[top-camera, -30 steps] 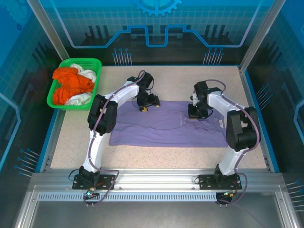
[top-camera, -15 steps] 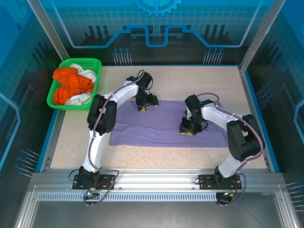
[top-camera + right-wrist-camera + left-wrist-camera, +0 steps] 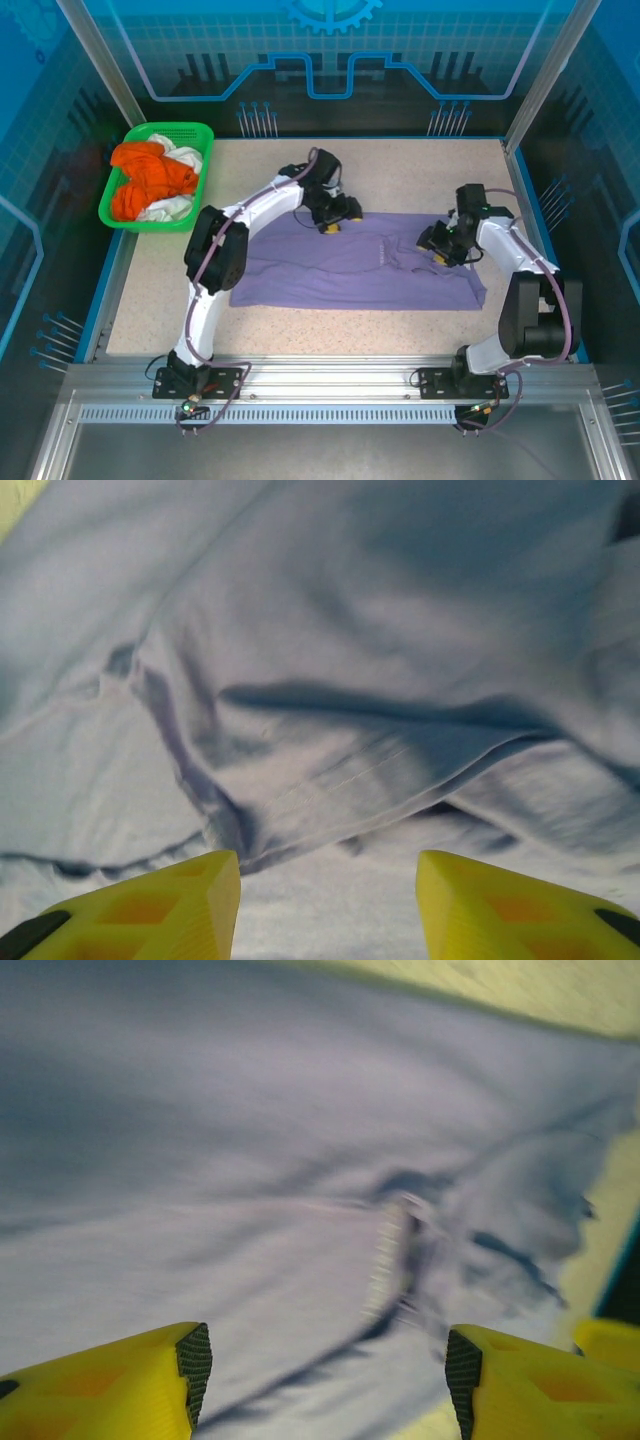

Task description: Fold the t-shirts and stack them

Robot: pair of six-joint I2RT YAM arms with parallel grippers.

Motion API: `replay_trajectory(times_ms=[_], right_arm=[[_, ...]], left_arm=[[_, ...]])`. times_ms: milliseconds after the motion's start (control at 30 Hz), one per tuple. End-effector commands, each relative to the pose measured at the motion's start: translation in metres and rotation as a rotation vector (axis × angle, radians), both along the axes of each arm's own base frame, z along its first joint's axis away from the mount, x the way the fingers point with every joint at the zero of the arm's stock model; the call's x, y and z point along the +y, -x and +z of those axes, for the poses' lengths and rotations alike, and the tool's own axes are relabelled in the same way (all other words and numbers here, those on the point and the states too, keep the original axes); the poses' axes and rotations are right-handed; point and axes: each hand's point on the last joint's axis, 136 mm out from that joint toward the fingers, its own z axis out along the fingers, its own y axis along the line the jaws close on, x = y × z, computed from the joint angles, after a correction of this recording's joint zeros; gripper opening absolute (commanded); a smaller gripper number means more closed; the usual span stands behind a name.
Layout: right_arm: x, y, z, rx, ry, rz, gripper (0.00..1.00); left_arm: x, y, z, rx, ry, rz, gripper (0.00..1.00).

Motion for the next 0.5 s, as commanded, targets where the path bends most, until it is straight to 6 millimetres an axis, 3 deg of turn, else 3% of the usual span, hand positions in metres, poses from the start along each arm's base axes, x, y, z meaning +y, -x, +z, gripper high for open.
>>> replay_trajectory(times_ms=[0, 167, 467], right_arm=[[-0.018, -0.013, 0.000, -0.016, -0.017, -0.072, 0.51], [-0.035, -0.023, 0.001, -0.026, 0.017, -0.086, 0.51], [-0.038, -0.024, -0.013, -0.014, 0.034, -0.073, 0.50]], left_arm=[[-0.057, 0.031, 0.017, 0.081, 0.178, -0.042, 0.65], [-0.090, 0.061, 0.000, 0.182, 0.211, -0.025, 0.61], [-0.103, 0.086, -0.031, 0.347, 0.187, 0.115, 0.59]])
